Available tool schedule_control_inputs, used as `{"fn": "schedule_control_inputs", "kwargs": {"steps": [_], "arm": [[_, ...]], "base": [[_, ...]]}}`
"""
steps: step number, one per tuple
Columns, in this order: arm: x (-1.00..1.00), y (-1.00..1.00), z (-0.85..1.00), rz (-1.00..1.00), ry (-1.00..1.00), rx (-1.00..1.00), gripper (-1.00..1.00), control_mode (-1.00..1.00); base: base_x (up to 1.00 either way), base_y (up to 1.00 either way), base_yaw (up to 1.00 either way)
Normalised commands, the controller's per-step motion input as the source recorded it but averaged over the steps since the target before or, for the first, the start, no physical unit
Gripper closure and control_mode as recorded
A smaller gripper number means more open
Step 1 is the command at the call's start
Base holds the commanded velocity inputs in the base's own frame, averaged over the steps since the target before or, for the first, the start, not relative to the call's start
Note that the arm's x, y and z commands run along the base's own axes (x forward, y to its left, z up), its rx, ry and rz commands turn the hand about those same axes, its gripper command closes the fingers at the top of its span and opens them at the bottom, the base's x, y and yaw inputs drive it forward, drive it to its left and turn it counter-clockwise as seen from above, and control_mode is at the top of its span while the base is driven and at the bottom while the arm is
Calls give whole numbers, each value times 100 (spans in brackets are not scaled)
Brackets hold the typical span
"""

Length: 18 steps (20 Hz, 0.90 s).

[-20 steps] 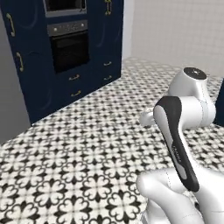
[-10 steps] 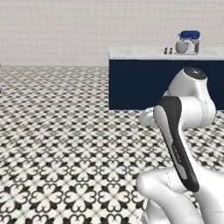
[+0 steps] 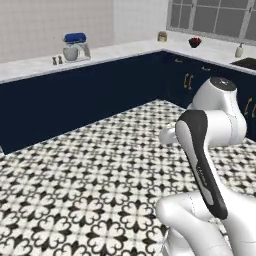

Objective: Navigate to the electric kettle.

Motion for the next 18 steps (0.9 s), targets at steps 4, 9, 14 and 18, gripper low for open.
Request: {"fn": "schedule_control_inputs", "kwargs": {"steps": [4,9,14,18], "arm": [[0,0,0,0,0,0,-100,100],[0,0,0,0,0,0,-100,100],[0,0,0,0,0,0,-100,100],[0,0,0,0,0,0,-100,100]], "base": [[0,0,-100],[0,0,-100],[30,18,-87],[100,49,-25]]}}
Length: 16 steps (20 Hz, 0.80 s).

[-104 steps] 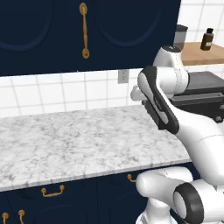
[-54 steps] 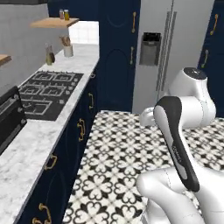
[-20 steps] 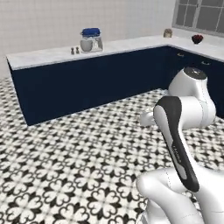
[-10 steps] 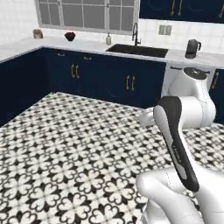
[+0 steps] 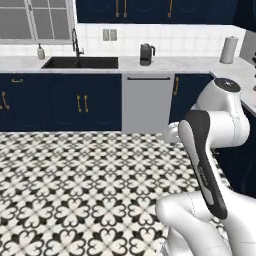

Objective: Navigate to the electric kettle.

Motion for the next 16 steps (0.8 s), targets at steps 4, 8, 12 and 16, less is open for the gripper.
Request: {"fn": "schedule_control_inputs", "kwargs": {"steps": [4,8,12,16], "arm": [[0,0,0,0,0,0,-100,100],[0,0,0,0,0,0,-100,100],[0,0,0,0,0,0,-100,100],[0,0,0,0,0,0,-100,100]], "base": [[100,41,-10],[100,16,0],[100,12,0],[100,6,0]]}}
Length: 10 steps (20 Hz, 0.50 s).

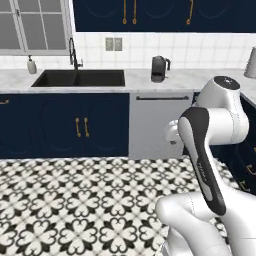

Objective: Navigate to the electric kettle.

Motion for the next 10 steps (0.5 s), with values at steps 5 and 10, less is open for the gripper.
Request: {"fn": "schedule_control_inputs", "kwargs": {"steps": [5,10], "arm": [[0,0,0,0,0,0,-100,100],[0,0,0,0,0,0,-100,100]], "base": [[100,6,0],[100,1,-5]]}}
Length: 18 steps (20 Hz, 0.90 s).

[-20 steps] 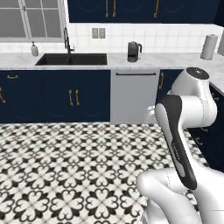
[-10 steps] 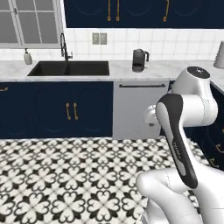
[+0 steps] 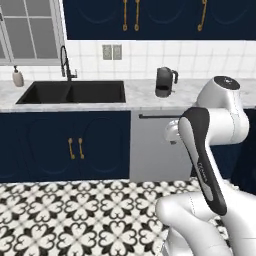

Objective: Navigate to the electric kettle.

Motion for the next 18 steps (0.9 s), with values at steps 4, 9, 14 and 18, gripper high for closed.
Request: {"fn": "schedule_control_inputs", "kwargs": {"steps": [4,9,14,18], "arm": [[0,0,0,0,0,0,-100,100],[0,0,0,0,0,0,-100,100],[0,0,0,0,0,0,-100,100],[0,0,0,0,0,0,-100,100]], "base": [[100,0,-12],[100,0,-17],[100,-9,-31],[100,5,-30]]}}
